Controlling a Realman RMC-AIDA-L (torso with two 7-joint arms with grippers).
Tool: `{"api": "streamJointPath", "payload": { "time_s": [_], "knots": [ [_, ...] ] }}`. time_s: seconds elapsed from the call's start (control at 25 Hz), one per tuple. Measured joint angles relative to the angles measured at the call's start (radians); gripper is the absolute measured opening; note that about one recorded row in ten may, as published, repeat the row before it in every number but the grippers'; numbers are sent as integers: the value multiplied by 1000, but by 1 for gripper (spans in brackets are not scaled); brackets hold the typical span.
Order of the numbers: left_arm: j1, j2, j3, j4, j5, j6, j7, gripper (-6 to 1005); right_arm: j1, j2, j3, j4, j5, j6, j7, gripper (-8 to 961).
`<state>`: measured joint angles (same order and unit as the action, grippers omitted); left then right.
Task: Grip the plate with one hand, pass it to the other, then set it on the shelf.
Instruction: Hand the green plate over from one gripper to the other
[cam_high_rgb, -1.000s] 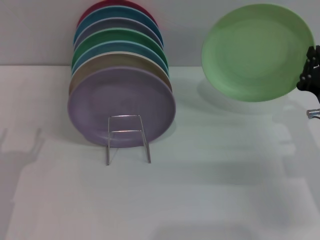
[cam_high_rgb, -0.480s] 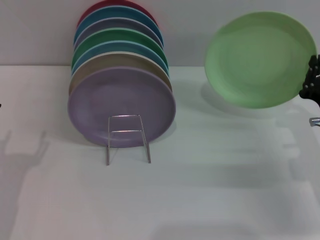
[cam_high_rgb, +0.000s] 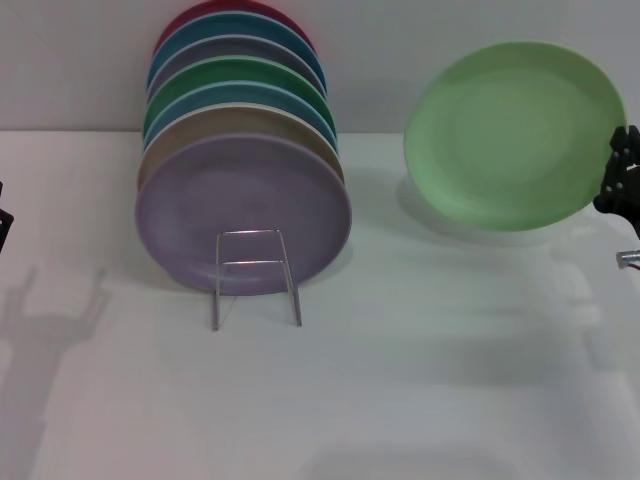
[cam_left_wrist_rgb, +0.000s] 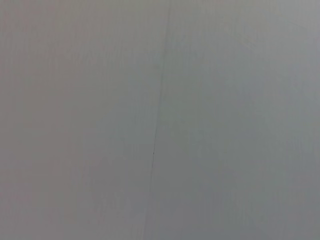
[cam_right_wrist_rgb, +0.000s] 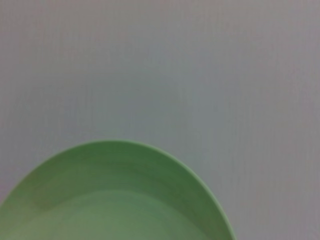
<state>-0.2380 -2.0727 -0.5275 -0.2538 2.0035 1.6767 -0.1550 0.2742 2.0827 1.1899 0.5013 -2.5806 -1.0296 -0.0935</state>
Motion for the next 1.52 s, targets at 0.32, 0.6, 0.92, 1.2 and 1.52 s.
{"api": "streamJointPath", "payload": {
  "time_s": [0.32,0.6,0.92,1.2,1.52],
  "knots": [
    [14,-1,74,-11,0,65,0,858,-42,5,-88,-25,5,-135,10,16],
    [24,-1,143,-44,0,76,6,857,-135,8,-165,-3,7,-241,32,16],
    [17,-3,257,-71,0,69,16,857,-221,9,-323,39,54,-315,36,16],
    [8,-5,380,-89,0,51,60,857,-211,10,-533,52,236,-339,-46,16],
    [5,-3,413,-94,13,35,80,857,-205,10,-754,112,424,-385,-207,17]
  ]
}}
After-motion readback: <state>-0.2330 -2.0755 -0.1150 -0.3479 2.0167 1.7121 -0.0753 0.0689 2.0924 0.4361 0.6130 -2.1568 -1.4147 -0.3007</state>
